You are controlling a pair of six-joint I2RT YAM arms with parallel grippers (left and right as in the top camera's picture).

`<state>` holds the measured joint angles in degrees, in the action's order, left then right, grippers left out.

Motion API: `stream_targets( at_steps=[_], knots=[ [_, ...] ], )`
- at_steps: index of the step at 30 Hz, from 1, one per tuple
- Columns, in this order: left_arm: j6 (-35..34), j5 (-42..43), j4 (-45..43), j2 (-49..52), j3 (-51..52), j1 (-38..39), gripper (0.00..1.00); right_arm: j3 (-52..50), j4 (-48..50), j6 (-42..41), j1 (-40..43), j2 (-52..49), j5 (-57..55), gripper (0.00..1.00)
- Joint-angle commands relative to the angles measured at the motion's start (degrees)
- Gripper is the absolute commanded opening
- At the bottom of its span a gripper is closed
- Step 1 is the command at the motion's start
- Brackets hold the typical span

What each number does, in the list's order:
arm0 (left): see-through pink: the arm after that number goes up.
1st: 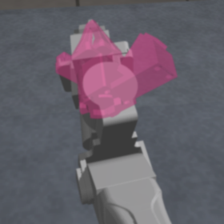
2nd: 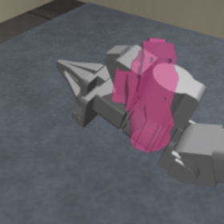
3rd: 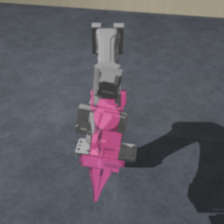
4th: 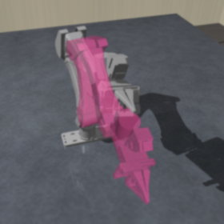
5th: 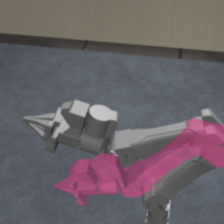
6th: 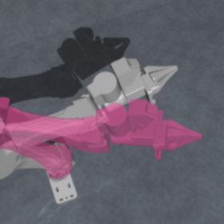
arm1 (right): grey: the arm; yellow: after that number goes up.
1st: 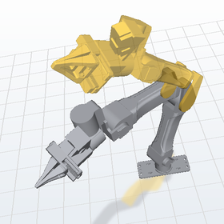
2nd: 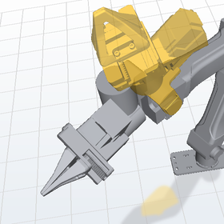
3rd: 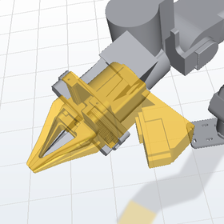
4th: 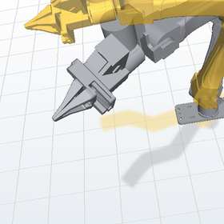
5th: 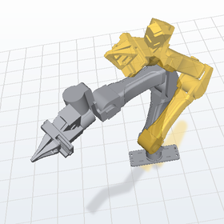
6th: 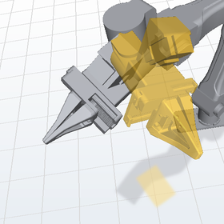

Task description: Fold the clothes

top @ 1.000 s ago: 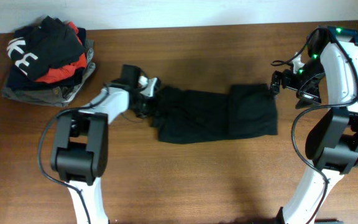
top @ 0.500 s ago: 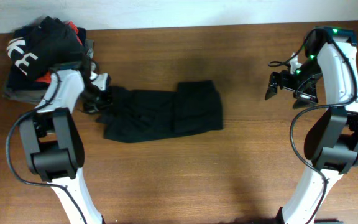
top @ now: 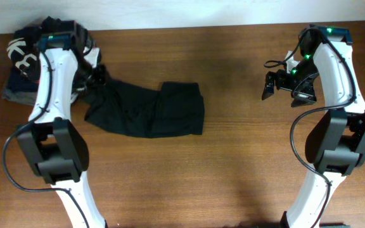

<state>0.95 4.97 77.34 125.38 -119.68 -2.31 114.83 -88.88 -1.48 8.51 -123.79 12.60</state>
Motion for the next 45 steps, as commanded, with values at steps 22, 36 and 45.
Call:
stream_targets(
  at_steps=[22, 36, 45],
  knots=[
    [-8.7, -9.1, -1.0, -2.5, -3.2, 27.4, 0.00, -5.2, 2.1, 0.2, -0.3, 1.2, 0.3, 0.99],
    [-9.3, -8.9, -2.8, -2.5, -3.1, 32.5, 0.37, -9.3, 4.9, 0.2, -0.3, 1.2, 1.7, 0.99],
    [-9.2, -8.9, -3.4, -2.9, -3.4, 33.0, 0.99, -9.3, 5.0, 0.2, -0.3, 1.2, 4.2, 0.98]
  ],
)
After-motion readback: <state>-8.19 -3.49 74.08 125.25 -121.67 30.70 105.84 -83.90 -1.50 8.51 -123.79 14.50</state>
